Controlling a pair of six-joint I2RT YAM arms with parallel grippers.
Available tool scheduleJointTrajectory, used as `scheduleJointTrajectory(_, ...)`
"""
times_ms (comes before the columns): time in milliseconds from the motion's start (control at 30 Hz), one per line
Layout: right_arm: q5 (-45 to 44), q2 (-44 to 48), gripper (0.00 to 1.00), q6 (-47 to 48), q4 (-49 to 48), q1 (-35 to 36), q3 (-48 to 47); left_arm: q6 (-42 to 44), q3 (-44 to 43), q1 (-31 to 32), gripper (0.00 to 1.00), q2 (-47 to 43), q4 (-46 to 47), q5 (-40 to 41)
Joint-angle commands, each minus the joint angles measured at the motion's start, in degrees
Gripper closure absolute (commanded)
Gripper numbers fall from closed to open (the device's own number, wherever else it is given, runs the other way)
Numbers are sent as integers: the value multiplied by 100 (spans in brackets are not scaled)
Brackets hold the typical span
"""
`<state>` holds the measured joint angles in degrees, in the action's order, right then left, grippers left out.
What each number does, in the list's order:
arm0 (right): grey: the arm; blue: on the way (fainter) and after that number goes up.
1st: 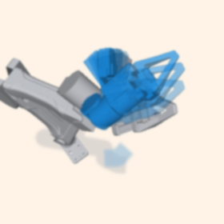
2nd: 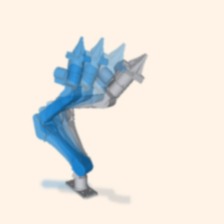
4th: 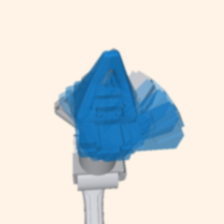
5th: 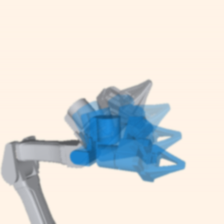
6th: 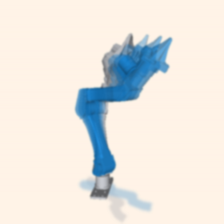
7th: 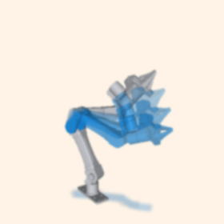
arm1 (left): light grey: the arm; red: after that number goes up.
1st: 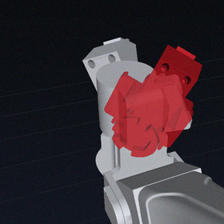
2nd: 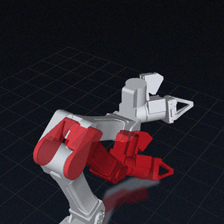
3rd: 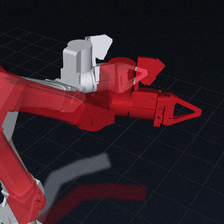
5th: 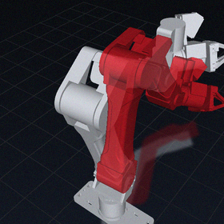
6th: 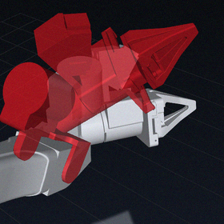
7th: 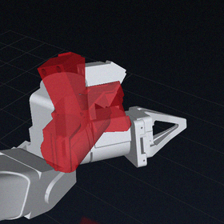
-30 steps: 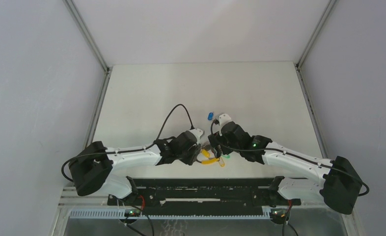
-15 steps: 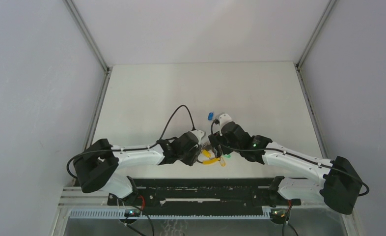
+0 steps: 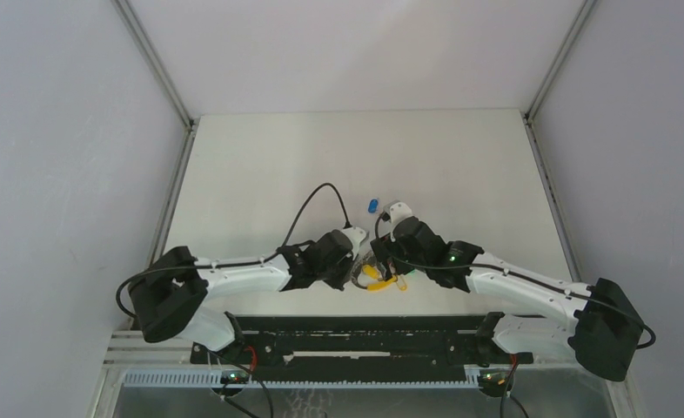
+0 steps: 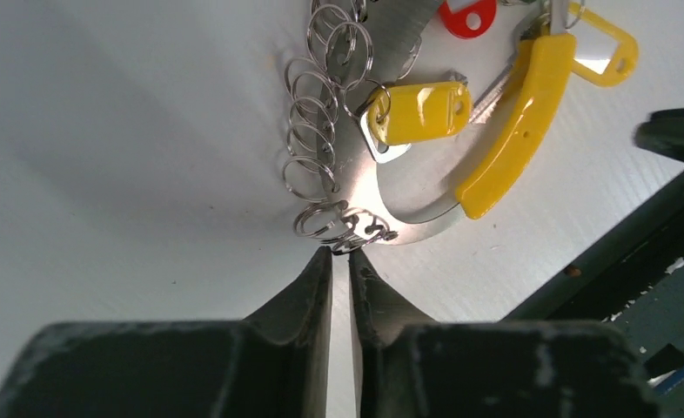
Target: Put the keys on the keyring
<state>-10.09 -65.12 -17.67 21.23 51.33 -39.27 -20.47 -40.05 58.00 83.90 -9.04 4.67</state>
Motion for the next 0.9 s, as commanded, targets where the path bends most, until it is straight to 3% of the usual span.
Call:
scheduleJointTrajectory(0, -56, 244, 21, 73, -65, -48, -11, 365, -62, 19, 88, -575, 296, 96)
scheduleJointTrajectory(100, 59, 325, 22, 145, -107, -93, -11, 505, -12, 9, 99, -897, 221, 367)
scheduleJointTrajectory(300, 344, 560, 25, 362, -288, -123, 32, 609, -29, 5, 99, -1325, 133, 412)
scheduleJointTrajectory(467, 854, 802, 24, 509, -685, -116, 305, 477, 176, -51, 89, -1343, 6, 654)
scheduleJointTrajectory(633, 1122, 496, 25, 628, -1058, 69, 411, -108, 653, -503, 81, -1683, 218, 286)
scheduleJointTrajectory(733, 1444, 162, 30, 667, -1375, 131, 411, -296, 911, -705, 72, -1934, 383, 129)
scheduleJointTrajectory(867, 1738, -376, 46, 820, -1607, 206, 234, -423, 1087, -876, 65, -2182, 420, 86)
